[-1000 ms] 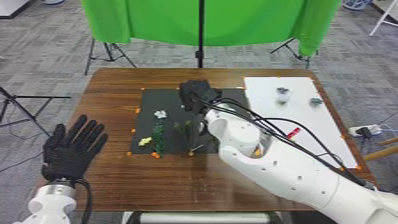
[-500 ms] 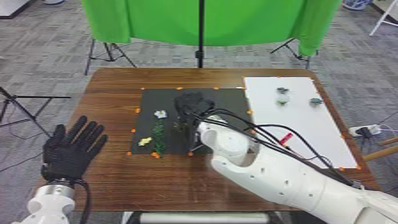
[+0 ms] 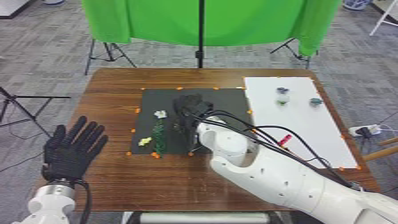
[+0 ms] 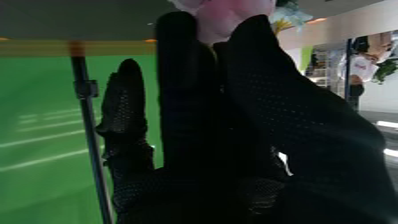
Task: Arrange flowers
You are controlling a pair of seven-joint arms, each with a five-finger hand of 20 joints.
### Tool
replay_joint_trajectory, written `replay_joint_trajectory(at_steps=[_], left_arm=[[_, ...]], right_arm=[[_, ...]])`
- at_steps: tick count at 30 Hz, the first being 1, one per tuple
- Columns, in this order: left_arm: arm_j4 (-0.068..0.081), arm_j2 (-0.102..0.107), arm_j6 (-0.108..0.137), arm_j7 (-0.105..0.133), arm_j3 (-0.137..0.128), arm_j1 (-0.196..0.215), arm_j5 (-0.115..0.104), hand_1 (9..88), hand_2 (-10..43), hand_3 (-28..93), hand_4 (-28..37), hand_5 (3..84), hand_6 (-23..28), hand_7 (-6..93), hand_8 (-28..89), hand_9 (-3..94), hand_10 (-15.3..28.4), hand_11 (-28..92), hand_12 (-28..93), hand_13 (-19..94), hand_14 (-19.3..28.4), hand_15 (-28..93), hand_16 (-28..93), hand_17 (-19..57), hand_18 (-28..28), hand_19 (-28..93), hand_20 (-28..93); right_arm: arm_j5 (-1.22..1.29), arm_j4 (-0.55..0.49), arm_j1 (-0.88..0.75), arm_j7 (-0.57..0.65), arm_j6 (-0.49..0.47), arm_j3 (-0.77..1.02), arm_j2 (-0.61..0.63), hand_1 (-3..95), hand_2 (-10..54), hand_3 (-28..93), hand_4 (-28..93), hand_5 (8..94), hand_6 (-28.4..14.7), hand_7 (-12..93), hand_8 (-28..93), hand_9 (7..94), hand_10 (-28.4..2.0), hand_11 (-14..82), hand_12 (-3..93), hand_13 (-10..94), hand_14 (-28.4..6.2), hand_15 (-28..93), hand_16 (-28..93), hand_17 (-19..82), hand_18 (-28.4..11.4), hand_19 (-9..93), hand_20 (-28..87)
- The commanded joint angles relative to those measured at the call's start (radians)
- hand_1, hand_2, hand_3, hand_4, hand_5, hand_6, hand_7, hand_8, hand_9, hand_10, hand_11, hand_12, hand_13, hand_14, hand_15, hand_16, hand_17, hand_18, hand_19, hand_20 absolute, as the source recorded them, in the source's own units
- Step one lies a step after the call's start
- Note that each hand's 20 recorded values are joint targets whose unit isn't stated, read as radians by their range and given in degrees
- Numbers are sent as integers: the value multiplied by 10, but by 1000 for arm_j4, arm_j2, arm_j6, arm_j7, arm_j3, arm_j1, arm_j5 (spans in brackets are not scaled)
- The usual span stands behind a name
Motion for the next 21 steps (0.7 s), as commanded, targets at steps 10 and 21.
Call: replay_joint_trajectory(at_steps=[10,21], left_arm=[[-4,-29,-8,-4,-4,23,-3,277,142,713,-283,435,98,116,-75,372,160,174,129,278,151,304,-45,-51,130,267,140],[-10,-24,2,6,-18,39,-2,278,142,713,-283,437,98,115,-75,373,160,175,128,279,151,305,-45,-51,130,266,140]], right_arm=[[93,-216,-167,176,43,383,175,470,-95,785,-283,568,-49,147,-120,508,-174,111,128,542,-151,465,162,273,-241,803,326],[238,-66,-207,351,70,503,336,471,-95,793,-282,581,-59,150,-120,482,-183,114,123,413,-188,291,128,205,-245,701,236]])
